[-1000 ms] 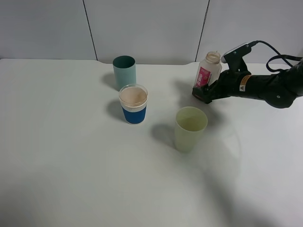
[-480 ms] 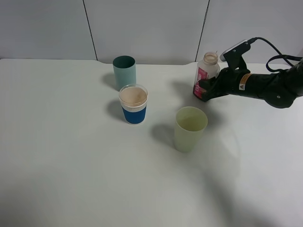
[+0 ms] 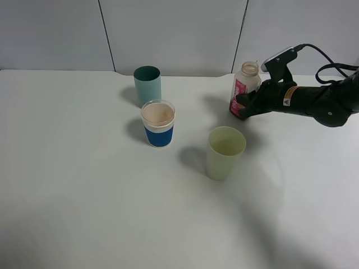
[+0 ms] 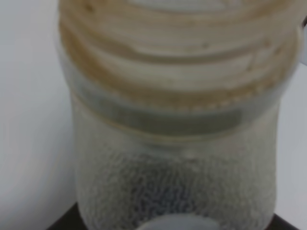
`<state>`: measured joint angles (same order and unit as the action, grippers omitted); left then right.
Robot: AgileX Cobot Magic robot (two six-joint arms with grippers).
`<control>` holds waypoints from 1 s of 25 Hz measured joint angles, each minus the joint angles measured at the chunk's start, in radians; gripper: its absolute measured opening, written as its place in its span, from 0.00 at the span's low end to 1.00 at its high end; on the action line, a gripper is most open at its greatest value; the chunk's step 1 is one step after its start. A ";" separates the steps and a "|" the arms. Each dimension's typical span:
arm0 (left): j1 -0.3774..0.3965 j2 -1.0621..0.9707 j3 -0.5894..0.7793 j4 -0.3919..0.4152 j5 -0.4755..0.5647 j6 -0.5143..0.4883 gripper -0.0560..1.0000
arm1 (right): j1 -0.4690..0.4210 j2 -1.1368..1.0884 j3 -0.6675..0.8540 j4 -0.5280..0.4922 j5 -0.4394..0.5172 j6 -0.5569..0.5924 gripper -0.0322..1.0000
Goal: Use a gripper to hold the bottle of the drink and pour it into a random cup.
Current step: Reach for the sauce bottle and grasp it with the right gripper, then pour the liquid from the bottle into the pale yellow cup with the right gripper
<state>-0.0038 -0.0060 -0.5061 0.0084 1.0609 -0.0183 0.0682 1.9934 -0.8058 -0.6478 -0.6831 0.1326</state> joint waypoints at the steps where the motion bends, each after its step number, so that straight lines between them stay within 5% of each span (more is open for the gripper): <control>1: 0.000 0.000 0.000 0.000 0.000 0.000 0.93 | 0.001 -0.005 0.000 0.000 0.009 0.000 0.37; 13: 0.000 0.000 0.000 0.000 0.000 0.000 0.93 | 0.070 -0.204 0.002 -0.058 0.135 -0.011 0.37; 25: 0.000 0.000 0.000 0.000 0.000 0.000 0.93 | 0.162 -0.303 0.003 -0.231 0.202 -0.178 0.37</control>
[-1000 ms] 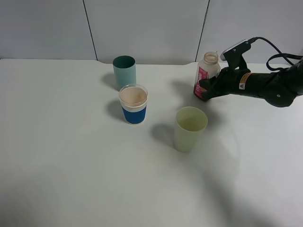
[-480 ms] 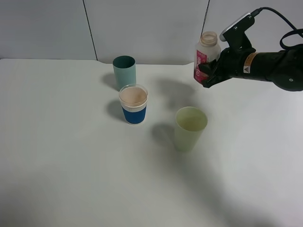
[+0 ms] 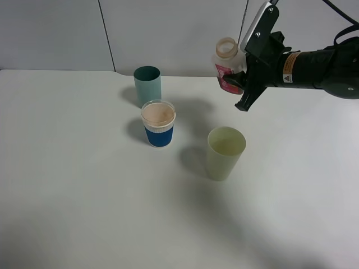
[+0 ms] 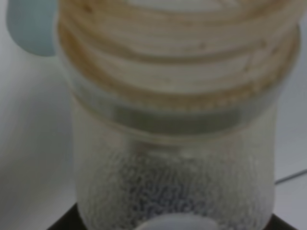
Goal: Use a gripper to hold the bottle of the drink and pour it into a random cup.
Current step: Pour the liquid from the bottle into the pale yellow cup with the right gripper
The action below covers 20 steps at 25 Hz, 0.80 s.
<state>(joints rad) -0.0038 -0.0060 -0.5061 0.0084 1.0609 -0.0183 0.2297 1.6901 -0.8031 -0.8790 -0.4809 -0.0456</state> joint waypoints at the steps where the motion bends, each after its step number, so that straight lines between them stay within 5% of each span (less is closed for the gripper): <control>1: 0.000 0.000 0.000 0.000 0.000 0.000 0.93 | 0.002 -0.001 0.000 -0.014 0.000 -0.010 0.37; 13: 0.000 0.000 0.000 0.000 0.000 0.000 0.93 | 0.002 -0.005 0.000 -0.338 -0.014 -0.053 0.37; 20: 0.000 0.000 0.000 0.000 0.000 0.000 0.93 | 0.002 -0.005 0.000 -0.378 -0.013 -0.146 0.37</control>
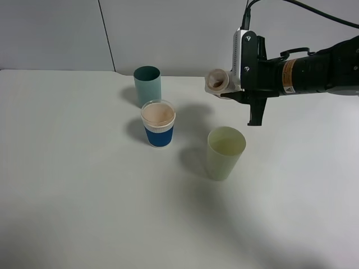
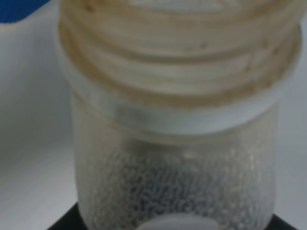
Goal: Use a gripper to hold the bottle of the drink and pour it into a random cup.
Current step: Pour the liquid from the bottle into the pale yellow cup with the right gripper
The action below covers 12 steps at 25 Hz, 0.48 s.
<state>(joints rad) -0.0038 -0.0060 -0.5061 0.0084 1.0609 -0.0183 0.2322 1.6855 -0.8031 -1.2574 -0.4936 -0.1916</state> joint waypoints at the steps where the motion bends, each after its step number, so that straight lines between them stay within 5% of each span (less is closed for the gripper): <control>1: 0.000 0.000 0.000 0.000 0.000 0.000 0.93 | 0.000 0.000 0.000 0.000 0.000 -0.016 0.37; 12: 0.000 0.000 0.000 0.000 0.000 0.000 0.93 | 0.000 0.000 -0.029 0.001 0.017 -0.181 0.37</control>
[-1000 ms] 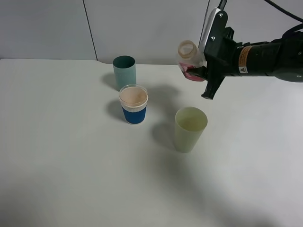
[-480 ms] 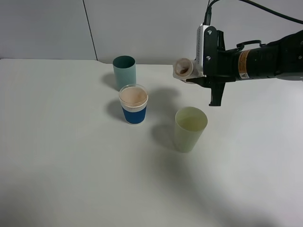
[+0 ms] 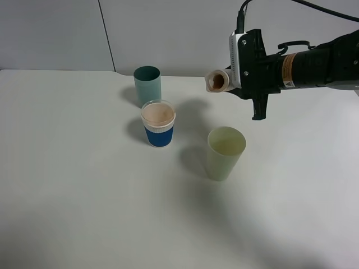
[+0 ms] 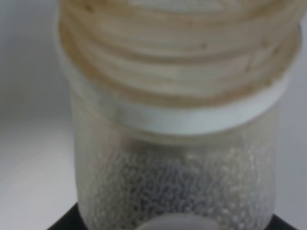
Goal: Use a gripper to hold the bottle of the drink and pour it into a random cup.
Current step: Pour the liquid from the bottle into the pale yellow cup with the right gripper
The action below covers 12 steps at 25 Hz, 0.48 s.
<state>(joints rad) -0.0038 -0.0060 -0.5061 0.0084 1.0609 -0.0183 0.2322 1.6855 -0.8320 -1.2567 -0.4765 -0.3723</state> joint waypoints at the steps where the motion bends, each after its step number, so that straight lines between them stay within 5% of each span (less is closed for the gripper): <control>1: 0.000 0.000 0.000 0.000 0.000 0.000 0.93 | 0.000 0.000 0.000 0.001 0.000 -0.011 0.37; 12: 0.000 0.000 0.000 0.000 0.000 0.000 0.93 | 0.000 0.000 -0.009 -0.011 -0.008 -0.122 0.37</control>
<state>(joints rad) -0.0038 -0.0060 -0.5061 0.0084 1.0609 -0.0183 0.2322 1.6855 -0.8415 -1.2681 -0.4840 -0.4946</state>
